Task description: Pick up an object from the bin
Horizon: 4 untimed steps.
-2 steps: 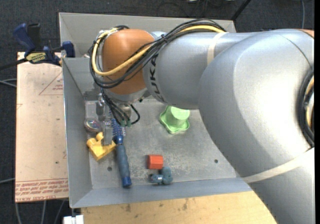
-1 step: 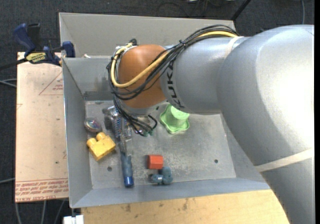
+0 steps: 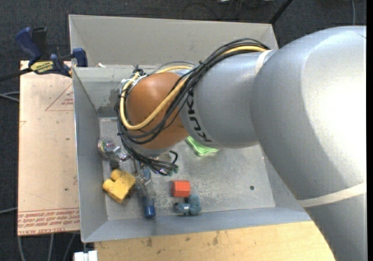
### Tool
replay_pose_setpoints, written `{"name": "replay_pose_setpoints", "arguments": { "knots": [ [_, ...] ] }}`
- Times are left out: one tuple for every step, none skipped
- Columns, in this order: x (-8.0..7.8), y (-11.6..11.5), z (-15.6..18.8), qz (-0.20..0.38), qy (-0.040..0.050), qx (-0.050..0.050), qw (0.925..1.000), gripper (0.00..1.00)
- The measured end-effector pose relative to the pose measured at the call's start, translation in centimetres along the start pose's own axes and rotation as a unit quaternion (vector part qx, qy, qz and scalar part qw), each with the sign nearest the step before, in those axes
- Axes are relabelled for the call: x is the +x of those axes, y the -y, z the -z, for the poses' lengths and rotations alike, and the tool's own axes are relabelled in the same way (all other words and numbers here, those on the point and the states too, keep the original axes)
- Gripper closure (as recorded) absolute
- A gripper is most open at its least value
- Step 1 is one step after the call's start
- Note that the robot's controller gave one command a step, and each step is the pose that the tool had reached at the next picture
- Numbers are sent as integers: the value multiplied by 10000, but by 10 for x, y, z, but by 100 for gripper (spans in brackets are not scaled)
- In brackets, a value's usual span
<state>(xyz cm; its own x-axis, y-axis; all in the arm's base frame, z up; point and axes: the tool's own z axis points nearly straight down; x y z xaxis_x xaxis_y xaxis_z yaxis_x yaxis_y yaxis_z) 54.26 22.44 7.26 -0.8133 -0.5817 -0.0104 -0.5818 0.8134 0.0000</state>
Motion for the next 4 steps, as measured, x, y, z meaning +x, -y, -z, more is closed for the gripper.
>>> {"name": "replay_pose_setpoints", "arguments": {
  "knots": [
    [13, -40, -2, 805, -67, 8, 9967, 0],
    [4, -11, 70, 1741, -13, 4, 9847, 0],
    [10, -24, 13, 2347, -60, -31, 9721, 0],
    [20, -43, -1, 2688, -82, 25, 9631, 0]
  ]
}}
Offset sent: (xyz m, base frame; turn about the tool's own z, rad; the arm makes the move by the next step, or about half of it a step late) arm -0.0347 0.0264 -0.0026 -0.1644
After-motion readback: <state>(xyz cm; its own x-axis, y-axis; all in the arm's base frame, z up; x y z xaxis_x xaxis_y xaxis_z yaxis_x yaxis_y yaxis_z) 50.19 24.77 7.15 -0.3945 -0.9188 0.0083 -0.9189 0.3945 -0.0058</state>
